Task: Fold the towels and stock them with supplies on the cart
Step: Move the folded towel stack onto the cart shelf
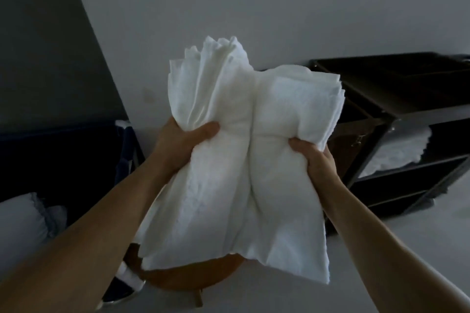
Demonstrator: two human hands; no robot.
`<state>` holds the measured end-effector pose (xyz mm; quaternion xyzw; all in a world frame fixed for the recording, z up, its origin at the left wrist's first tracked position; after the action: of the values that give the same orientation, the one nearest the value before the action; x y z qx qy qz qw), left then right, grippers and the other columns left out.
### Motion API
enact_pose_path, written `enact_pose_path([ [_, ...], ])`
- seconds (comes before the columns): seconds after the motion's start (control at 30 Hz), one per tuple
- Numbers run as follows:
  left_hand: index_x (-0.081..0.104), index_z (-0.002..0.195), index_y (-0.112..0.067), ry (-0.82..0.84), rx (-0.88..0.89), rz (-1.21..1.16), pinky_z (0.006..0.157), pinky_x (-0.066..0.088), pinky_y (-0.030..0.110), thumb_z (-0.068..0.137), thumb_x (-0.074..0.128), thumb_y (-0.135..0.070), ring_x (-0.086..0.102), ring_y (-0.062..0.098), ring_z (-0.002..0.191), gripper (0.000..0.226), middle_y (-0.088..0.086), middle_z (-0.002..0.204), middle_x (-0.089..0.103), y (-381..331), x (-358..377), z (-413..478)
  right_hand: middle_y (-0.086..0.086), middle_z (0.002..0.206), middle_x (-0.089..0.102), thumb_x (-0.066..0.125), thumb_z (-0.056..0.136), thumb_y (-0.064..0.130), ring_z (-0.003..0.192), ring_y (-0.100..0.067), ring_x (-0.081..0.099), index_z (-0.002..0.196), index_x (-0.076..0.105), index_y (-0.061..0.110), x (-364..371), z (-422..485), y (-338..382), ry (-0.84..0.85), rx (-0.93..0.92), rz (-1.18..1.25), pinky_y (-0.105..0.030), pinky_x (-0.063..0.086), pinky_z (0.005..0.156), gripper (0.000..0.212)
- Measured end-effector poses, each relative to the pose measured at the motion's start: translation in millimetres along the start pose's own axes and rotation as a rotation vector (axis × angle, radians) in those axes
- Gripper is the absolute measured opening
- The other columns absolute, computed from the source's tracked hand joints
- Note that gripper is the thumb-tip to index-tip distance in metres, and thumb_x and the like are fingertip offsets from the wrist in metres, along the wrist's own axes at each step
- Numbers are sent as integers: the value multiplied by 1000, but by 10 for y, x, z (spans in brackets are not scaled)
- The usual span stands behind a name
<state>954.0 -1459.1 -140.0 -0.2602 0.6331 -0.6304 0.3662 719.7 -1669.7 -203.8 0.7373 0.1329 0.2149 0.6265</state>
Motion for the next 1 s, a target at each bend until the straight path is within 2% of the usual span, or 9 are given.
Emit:
enact_pose_path([
  [0.07,58,133,-28,27,33,11,81,55,26,41,84,-64,66,3,97,102,-12,116,67,-204,296,-93,9,100,76,85,51,46,85,-17,75,112,68,44,-364,-134,188,-57,-41,18,-37,60,72,64],
  [0.17,63,125,-26,80,88,25,58,50,7,38,83,-64,64,-14,74,96,-22,98,67,-475,891,-210,7,96,77,85,50,42,79,-15,75,110,69,40,-1015,-268,449,-147,-91,57,-29,59,59,62],
  [0.3,65,122,-22,169,129,15,64,54,15,36,82,-65,69,-2,84,98,-17,100,71,-727,1914,-379,5,92,77,86,48,43,75,-14,75,103,72,38,-2030,-375,699,-256,-136,88,-25,57,54,57],
  [0.43,54,121,-36,298,140,-37,59,49,12,39,83,-67,63,-9,82,92,-27,100,61,-906,3152,-641,6,101,76,86,48,42,87,-19,74,111,70,39,-3202,-452,945,-364,-181,90,-34,59,73,65],
  [0.53,52,129,-33,401,104,-72,73,53,23,43,84,-67,64,4,98,98,-17,114,64,-928,4062,-856,3,97,77,86,48,38,82,-17,75,109,70,32,-4047,-546,1097,-442,-199,75,-29,59,64,63],
  [0.7,56,131,-28,477,73,-126,71,53,23,44,86,-62,65,9,102,99,-14,116,66,-940,5243,-1128,-3,105,74,81,75,19,90,-22,71,117,66,27,-5159,-551,1254,-541,-189,8,-36,59,79,45],
  [0.83,53,135,-24,490,39,-123,86,57,38,44,87,-61,64,16,107,104,-7,121,65,-795,5984,-1127,0,99,75,83,71,20,79,-13,71,110,68,26,-5813,-344,1234,-574,-174,-18,-23,56,63,42],
  [0.9,54,133,-23,481,53,-124,78,56,29,43,85,-63,65,11,104,104,-10,117,65,-737,6307,-1066,3,98,74,85,59,28,82,-14,71,108,68,26,-6083,-164,1215,-589,-175,-26,-24,54,65,52],
  [1.0,54,132,-29,489,86,-135,74,53,19,46,86,-63,66,1,100,98,-16,116,66,-617,6814,-897,8,95,74,79,51,35,82,-10,70,98,67,32,-6489,217,1170,-616,-170,-52,-26,53,70,49],
])
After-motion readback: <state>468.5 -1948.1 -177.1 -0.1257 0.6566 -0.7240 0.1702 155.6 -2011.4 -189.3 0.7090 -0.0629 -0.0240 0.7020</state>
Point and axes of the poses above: each hand's wrist, its own z-axis towards the middle knuckle, its own x-axis out of the palm, y = z × x, the point moved 9 cm from there along z, towards the middle knuckle
